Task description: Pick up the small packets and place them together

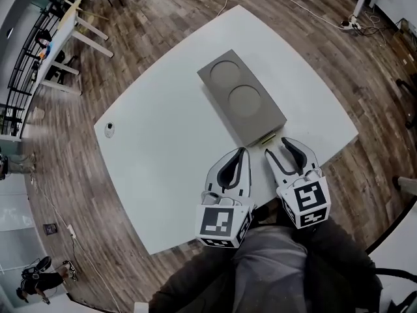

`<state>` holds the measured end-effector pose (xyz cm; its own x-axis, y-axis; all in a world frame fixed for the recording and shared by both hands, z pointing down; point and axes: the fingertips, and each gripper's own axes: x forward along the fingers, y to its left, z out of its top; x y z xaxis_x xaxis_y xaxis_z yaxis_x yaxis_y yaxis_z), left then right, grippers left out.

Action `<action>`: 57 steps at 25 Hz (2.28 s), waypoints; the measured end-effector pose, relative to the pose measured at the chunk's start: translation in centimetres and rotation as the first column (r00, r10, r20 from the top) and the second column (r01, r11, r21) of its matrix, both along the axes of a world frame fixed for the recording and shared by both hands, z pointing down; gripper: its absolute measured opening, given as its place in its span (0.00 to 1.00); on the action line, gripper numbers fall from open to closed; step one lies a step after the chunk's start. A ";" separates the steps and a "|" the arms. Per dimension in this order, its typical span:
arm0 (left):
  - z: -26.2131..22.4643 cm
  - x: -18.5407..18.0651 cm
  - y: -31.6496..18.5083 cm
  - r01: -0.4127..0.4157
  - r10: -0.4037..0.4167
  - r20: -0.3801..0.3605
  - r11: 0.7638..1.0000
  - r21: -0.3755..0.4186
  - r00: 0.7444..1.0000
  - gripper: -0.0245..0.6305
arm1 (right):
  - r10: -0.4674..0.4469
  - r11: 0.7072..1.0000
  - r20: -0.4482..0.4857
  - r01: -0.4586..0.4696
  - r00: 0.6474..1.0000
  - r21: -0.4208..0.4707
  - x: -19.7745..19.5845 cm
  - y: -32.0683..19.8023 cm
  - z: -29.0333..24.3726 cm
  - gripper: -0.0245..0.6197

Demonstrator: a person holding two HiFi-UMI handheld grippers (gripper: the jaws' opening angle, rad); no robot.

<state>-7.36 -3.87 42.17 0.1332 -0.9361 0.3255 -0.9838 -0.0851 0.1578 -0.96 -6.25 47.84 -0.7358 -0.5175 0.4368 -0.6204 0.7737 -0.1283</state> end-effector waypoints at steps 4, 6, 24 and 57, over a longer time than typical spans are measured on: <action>0.0 -0.6 -0.3 0.001 -0.001 -0.001 1.000 -0.008 1.000 0.04 | 0.003 1.000 -0.044 -0.003 0.999 0.007 -0.7 -0.4 0.4 0.36; 0.4 -1.4 -0.2 0.014 -0.014 -0.006 1.000 -0.016 1.000 0.04 | 0.005 1.000 -0.076 -0.004 0.997 0.009 -1.1 -0.6 0.8 0.36; 0.6 -3.3 1.3 -0.009 0.006 -0.074 0.999 -0.042 0.997 0.04 | 0.058 0.998 -0.179 -0.053 0.982 0.031 -1.2 -1.2 1.5 0.31; -2.1 9.6 9.5 -0.070 0.075 0.093 0.996 -0.060 0.993 0.04 | 0.038 0.998 -0.078 -0.033 0.996 0.058 11.5 11.7 1.1 0.31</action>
